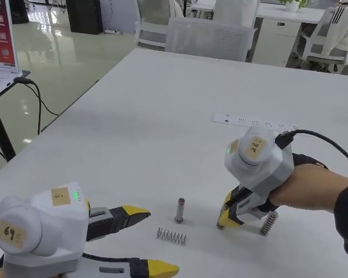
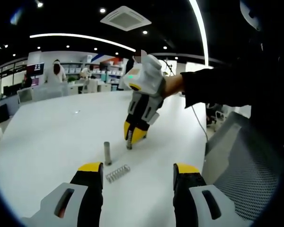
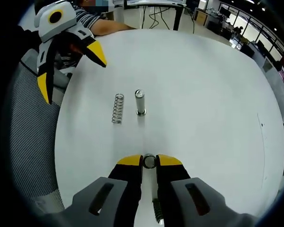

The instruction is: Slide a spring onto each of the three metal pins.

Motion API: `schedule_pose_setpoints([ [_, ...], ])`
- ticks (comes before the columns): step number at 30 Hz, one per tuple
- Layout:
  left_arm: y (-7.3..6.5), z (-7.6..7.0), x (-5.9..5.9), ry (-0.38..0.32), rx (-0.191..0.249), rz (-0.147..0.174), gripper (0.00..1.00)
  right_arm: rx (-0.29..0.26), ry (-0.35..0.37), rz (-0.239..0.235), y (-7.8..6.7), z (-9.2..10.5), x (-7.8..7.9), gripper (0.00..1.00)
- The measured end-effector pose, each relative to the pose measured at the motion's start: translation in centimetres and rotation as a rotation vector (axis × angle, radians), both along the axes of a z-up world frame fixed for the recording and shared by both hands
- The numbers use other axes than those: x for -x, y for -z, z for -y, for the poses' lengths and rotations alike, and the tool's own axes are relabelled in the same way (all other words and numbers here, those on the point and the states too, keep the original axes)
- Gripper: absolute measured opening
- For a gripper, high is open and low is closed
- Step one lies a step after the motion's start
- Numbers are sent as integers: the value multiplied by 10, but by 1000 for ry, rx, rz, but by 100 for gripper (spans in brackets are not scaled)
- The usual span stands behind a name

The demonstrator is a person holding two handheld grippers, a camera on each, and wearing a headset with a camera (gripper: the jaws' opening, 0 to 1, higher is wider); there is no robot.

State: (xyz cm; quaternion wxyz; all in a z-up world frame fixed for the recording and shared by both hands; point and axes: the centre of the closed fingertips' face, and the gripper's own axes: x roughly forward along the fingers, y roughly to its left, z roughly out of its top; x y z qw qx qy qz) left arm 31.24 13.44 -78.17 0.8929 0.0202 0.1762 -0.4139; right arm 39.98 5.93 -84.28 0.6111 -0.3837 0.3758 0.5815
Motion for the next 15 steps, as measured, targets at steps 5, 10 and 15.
schedule_pose_setpoints([
  [5, 0, 0, 0, 0, -1, 0, 54, -9, 7, 3, -2, 0, 0, 13],
  [10, 1, 0, 0, 2, -4, 0, 54, -16, 3, 17, -8, -2, 1, 15],
  [15, 1, 1, 0, 7, -3, 2, 54, -39, -8, 34, -21, -9, 4, 16],
])
